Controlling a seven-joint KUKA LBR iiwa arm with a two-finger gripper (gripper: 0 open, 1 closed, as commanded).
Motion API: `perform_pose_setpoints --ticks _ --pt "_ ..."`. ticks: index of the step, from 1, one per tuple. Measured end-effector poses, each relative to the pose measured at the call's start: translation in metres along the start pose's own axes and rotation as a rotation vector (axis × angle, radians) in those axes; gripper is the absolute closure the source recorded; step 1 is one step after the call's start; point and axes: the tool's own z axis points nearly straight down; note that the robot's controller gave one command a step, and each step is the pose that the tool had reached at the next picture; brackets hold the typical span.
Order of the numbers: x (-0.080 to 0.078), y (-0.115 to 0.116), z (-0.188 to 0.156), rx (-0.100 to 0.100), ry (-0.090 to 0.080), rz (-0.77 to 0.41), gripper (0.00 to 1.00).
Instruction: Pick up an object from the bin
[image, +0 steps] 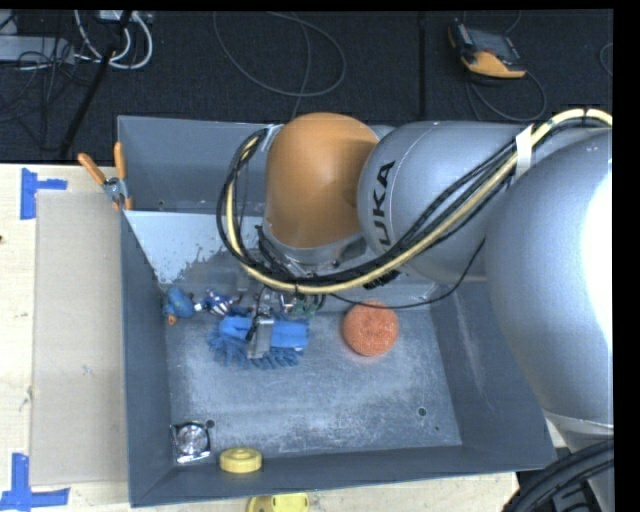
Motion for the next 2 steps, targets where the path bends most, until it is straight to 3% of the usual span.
perform_pose_setpoints --ticks 1,2 --pt "-0.002 -0.001 -0.005 -0.001 -0.007 0.003 0.00" --pt "0.005 -0.032 0.088 -0.005 -0.011 0.234 1.00"
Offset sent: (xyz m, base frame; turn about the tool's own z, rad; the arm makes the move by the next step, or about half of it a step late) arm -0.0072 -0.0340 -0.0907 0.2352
